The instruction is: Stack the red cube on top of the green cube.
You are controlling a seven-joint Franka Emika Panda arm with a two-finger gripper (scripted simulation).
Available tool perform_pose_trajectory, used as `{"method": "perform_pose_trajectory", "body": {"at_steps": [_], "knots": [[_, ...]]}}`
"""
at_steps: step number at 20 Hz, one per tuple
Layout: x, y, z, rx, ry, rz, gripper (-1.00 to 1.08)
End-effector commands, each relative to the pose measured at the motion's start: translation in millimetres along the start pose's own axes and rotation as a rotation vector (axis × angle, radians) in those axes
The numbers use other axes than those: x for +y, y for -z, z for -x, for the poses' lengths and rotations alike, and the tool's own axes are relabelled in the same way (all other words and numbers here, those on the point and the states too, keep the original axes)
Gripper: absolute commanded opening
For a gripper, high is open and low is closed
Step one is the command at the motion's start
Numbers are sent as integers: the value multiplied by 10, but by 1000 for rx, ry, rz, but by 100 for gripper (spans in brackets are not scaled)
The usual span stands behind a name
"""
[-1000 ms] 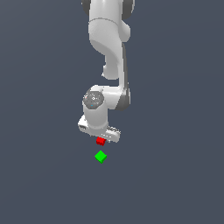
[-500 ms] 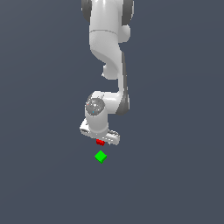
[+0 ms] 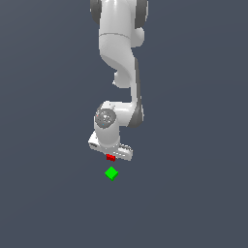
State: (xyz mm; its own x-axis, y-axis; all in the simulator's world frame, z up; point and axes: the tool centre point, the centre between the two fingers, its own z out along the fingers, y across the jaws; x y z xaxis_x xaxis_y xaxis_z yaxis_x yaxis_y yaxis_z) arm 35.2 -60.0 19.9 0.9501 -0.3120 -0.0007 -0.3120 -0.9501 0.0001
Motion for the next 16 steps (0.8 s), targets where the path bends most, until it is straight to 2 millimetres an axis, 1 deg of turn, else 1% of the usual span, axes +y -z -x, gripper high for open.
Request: {"method": "perform_pose_trajectory", "body": {"at_steps": [1,5,8,11,16], "knots": [[0,2,-1,1,0,0,-100],[0,49,2,1,0,0,-100],[1,150,6,1,0,0,-100],[2,313,10,1,0,0,-100],[3,676,15,1,0,0,-100]]}}
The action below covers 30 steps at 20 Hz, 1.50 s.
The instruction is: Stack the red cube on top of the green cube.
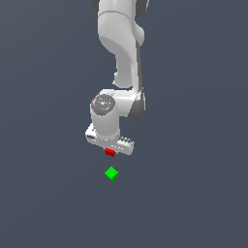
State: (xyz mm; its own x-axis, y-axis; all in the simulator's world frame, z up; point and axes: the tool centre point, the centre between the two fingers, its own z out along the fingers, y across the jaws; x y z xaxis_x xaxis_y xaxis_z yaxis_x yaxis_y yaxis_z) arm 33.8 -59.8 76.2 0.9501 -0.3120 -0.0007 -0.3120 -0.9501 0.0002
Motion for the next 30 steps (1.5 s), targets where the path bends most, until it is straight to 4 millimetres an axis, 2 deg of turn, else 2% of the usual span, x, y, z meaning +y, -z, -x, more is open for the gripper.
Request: {"method": "perform_pose_trajectory", "body": {"at_steps": [1,6,10,20,30], "knots": [[0,174,1,1,0,0,-100],[0,387,-4,1,0,0,-100],[-2,439,-12,1,0,0,-100],[-45,343,-125,2,0,0,-100],[-182,96,-474,1,0,-1,-100]]}}
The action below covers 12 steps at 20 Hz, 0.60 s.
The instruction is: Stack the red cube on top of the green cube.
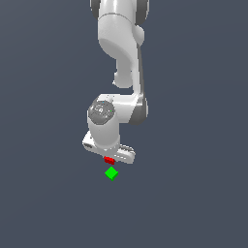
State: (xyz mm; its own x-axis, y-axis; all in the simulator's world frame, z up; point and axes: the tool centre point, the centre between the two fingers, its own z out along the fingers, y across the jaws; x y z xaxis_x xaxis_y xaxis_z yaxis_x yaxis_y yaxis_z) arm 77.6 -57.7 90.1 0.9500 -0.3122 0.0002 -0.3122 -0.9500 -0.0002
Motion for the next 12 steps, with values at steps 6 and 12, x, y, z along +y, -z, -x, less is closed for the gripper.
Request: {"method": "perform_pose_trajectory", "body": {"at_steps": [6,12], "knots": [[-106,-184,-275,0,0,0,-100],[-152,-260,-396,0,0,0,-100]]}}
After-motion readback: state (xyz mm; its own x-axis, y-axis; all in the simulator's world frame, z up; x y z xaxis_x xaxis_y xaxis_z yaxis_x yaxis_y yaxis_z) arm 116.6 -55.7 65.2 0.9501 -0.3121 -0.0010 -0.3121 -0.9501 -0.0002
